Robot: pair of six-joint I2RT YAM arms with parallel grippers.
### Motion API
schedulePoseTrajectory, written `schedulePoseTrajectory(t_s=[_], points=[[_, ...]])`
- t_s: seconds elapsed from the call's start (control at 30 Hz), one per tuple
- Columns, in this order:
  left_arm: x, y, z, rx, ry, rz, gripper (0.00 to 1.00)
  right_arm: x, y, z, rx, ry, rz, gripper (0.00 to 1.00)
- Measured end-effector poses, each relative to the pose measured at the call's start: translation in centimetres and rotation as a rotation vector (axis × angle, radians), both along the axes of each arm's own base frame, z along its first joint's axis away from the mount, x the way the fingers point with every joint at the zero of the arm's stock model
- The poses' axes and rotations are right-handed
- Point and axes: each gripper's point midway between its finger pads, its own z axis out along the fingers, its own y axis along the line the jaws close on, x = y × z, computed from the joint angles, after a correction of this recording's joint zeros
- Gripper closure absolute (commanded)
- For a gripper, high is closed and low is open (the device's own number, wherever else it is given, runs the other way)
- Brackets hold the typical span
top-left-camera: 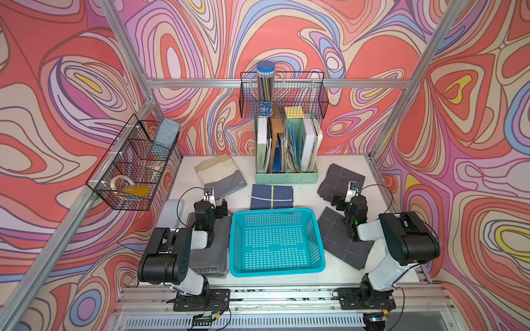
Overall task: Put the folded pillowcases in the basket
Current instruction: Move the basket to the center of the board.
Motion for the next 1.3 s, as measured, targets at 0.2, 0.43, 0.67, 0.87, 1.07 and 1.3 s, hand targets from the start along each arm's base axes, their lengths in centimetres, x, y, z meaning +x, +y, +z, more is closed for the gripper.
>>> schedulePoseTrajectory(t_s=[0.2, 0.43, 0.67, 0.87, 1.07, 1.3], points=[[0.1, 0.8, 4.2, 0.029, 0.039, 0.055, 0.01, 1.7, -0.8, 2.2, -0.027, 0.064, -0.090, 0.02], [-2.4, -0.4, 27.3, -0.094, -0.327, 0.089, 0.01, 3.3, 0.2, 18.8, 0.195, -0.119, -0.157, 0.02], [-12.7, 2.3, 31.4, -0.458, -0.458, 0.223, 0.93, 1.4, 1.8, 19.5, 0.501, -0.038, -0.117, 0.91], [-11.6, 0.5, 23.7, -0.552, -0.043, 0.262, 1.00, 0.5, 6.8, 11.3, 0.529, 0.382, -0.037, 0.64], [-11.9, -3.0, 14.7, -0.608, 0.453, 0.256, 0.74, -5.9, 14.4, 8.9, 0.478, 0.652, 0.141, 0.41], [-17.8, -8.8, 9.7, -0.672, 0.764, 0.105, 0.53, -12.2, 15.0, 7.9, 0.486, 0.811, 0.195, 0.32]])
